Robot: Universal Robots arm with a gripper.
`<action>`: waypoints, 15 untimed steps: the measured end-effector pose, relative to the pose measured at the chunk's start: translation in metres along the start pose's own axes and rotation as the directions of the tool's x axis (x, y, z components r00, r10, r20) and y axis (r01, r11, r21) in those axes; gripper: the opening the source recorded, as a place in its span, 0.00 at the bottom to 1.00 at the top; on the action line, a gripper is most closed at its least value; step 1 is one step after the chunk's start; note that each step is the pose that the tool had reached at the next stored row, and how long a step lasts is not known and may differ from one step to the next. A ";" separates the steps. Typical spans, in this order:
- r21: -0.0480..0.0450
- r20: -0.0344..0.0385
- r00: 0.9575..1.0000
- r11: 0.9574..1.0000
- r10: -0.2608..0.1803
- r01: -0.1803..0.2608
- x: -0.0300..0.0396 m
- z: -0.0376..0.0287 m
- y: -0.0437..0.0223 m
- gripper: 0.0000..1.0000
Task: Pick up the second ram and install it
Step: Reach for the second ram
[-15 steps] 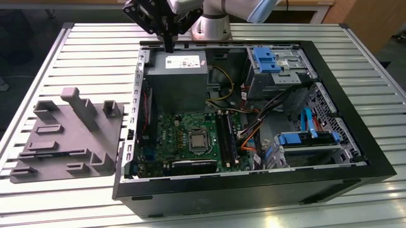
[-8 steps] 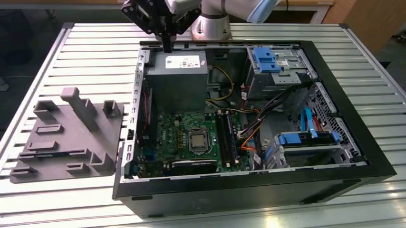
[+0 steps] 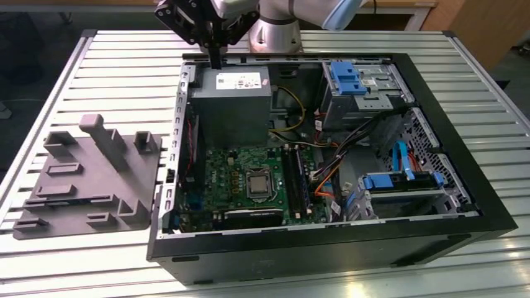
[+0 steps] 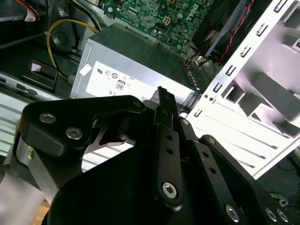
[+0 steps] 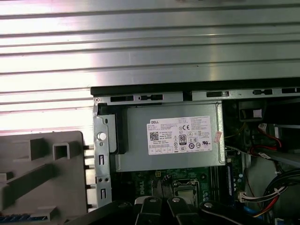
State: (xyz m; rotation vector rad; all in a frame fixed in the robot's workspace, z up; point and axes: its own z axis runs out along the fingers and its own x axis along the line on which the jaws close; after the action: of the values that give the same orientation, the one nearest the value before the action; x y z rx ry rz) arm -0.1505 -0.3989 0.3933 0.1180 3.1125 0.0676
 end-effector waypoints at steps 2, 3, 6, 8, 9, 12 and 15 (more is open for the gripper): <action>0.000 0.000 1.000 1.000 0.000 0.000 0.0011 0.0000 -0.0001 0.11; 0.000 0.000 1.000 1.000 0.000 0.000 0.0016 0.0000 -0.0001 0.11; 0.000 0.000 1.000 1.000 0.000 0.000 0.0031 -0.0001 -0.0002 0.11; 0.000 0.000 1.000 1.000 0.000 0.000 0.0041 -0.0001 -0.0003 0.11; 0.000 0.000 1.000 1.000 0.000 0.000 0.0046 -0.0001 -0.0004 0.11; 0.000 0.000 1.000 1.000 0.000 0.000 0.0062 -0.0002 -0.0005 0.11; 0.000 0.000 1.000 1.000 0.000 0.000 0.0079 -0.0002 -0.0006 0.11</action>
State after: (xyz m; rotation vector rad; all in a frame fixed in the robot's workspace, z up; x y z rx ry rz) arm -0.1585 -0.3989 0.3933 0.1179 3.1125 0.0677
